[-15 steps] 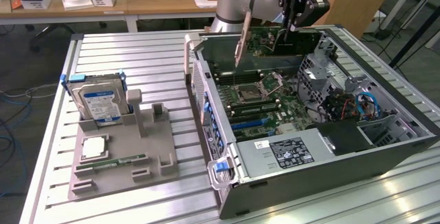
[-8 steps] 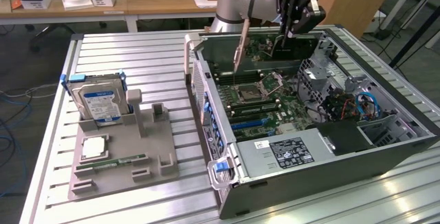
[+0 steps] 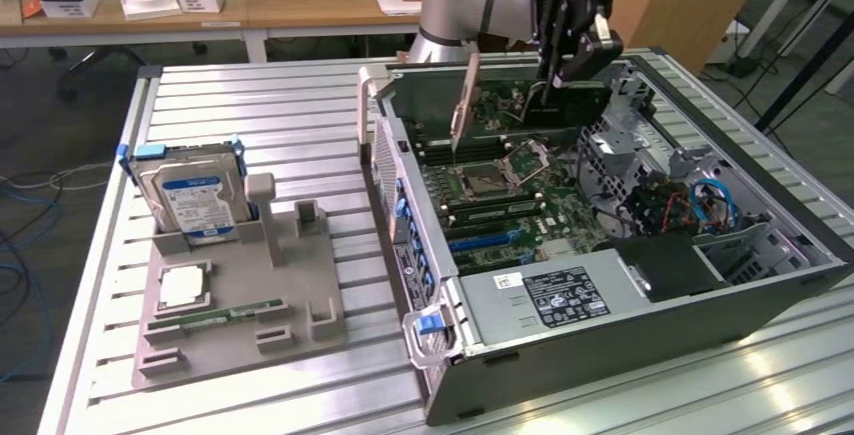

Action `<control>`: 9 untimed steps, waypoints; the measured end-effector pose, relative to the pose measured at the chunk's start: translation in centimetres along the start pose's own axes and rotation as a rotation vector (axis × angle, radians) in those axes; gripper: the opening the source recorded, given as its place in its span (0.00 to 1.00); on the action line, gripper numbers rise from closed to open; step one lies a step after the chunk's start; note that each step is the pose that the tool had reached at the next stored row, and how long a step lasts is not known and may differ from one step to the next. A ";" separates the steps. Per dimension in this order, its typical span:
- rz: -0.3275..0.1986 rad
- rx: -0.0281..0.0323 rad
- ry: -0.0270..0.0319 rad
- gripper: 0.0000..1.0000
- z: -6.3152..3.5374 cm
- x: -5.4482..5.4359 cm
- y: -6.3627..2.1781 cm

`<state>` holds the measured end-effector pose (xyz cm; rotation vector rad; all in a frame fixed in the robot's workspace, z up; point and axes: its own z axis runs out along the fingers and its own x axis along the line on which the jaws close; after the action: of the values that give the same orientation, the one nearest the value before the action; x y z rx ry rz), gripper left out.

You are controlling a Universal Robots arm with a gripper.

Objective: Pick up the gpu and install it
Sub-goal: 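Insert the gpu into the slot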

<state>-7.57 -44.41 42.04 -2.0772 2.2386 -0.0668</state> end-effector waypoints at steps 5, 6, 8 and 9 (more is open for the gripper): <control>0.000 -0.0001 0.0001 0.26 0.89 0.0 0.25; 0.000 0.0000 0.0001 0.26 1.06 0.1 0.28; 0.000 0.0000 0.0000 0.26 1.43 0.1 0.36; 0.000 0.0000 -0.0001 0.26 1.61 0.1 0.40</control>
<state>-7.82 -44.41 40.41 -2.0772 2.2386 -0.0667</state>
